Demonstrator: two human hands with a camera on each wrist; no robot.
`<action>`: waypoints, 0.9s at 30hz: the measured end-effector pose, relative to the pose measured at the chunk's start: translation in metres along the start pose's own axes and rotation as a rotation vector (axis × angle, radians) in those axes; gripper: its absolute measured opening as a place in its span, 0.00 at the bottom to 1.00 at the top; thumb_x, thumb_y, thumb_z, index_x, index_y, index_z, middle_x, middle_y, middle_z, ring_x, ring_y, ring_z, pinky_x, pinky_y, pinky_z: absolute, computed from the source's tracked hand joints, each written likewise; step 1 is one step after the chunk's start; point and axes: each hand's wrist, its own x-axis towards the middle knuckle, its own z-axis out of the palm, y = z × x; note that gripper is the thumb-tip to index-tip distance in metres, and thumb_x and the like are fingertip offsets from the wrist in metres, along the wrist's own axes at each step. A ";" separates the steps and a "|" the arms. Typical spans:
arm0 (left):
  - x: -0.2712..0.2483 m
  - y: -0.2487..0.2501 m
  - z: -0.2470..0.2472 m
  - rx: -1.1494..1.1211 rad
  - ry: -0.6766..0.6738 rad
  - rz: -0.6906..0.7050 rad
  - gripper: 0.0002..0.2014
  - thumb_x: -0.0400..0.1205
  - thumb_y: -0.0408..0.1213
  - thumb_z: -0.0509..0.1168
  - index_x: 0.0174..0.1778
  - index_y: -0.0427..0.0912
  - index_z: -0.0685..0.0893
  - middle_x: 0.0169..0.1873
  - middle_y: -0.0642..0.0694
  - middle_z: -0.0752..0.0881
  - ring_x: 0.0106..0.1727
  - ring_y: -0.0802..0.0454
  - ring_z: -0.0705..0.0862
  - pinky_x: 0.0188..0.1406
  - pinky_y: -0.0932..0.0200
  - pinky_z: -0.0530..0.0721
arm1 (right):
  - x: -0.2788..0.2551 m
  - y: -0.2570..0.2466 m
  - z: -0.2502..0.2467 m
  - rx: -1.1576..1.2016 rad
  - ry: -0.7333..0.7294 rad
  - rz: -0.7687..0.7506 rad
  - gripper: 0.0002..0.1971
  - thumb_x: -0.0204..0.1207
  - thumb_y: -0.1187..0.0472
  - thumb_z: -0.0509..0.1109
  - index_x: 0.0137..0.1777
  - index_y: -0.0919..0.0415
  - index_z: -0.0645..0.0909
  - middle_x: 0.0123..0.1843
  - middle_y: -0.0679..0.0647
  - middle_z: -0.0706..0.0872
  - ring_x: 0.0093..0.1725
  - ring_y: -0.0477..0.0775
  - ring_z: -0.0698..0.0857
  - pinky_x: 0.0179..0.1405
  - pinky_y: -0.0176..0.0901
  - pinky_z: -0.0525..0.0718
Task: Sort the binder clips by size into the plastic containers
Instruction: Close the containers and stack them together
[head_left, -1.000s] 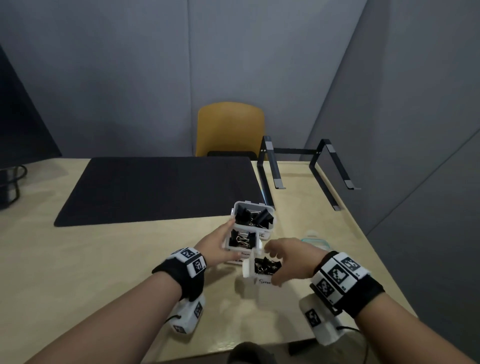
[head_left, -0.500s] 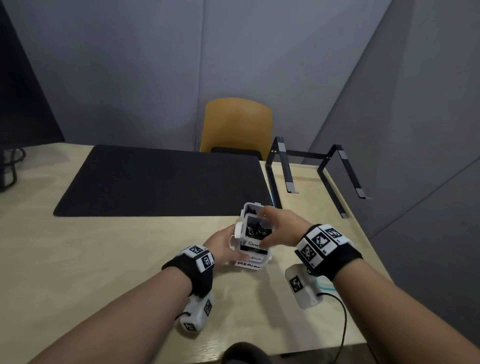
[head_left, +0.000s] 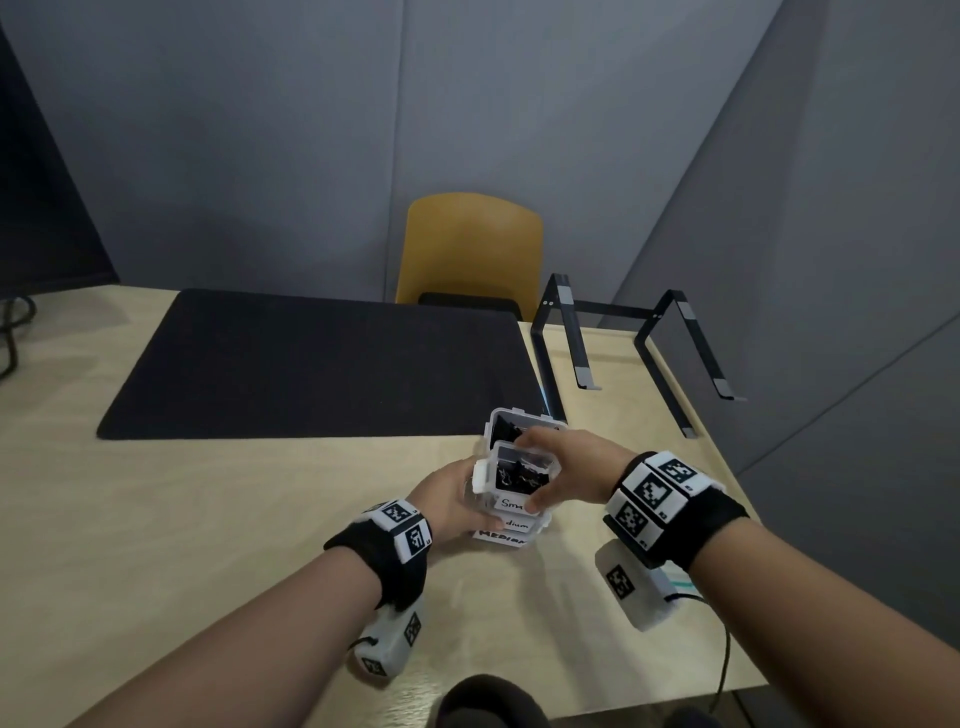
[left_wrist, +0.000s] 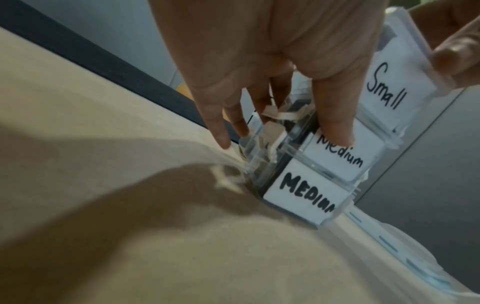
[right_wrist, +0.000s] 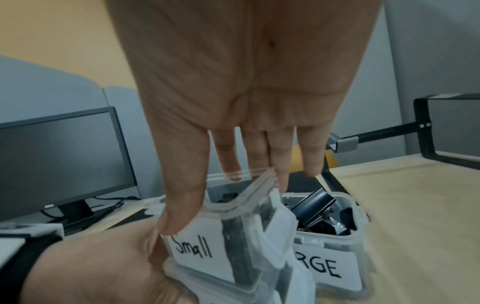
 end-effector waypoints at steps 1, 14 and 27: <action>-0.001 0.000 -0.002 0.036 -0.003 0.012 0.26 0.67 0.35 0.79 0.60 0.50 0.80 0.52 0.55 0.84 0.52 0.56 0.84 0.55 0.60 0.82 | 0.000 0.000 0.000 -0.016 0.008 0.001 0.39 0.64 0.53 0.81 0.74 0.48 0.69 0.69 0.49 0.79 0.66 0.53 0.78 0.67 0.49 0.77; -0.008 0.000 -0.019 -0.294 0.104 -0.039 0.25 0.70 0.20 0.59 0.51 0.51 0.91 0.48 0.47 0.91 0.48 0.53 0.85 0.49 0.57 0.84 | 0.004 -0.013 -0.004 -0.324 0.061 -0.038 0.38 0.63 0.43 0.79 0.73 0.50 0.73 0.60 0.52 0.79 0.62 0.54 0.76 0.52 0.41 0.73; -0.007 0.029 -0.024 -0.211 0.093 -0.101 0.18 0.82 0.41 0.60 0.69 0.49 0.77 0.52 0.48 0.81 0.49 0.54 0.80 0.48 0.56 0.80 | -0.001 -0.005 0.001 -0.232 0.062 -0.055 0.33 0.65 0.44 0.77 0.71 0.50 0.75 0.64 0.52 0.76 0.66 0.56 0.72 0.63 0.46 0.73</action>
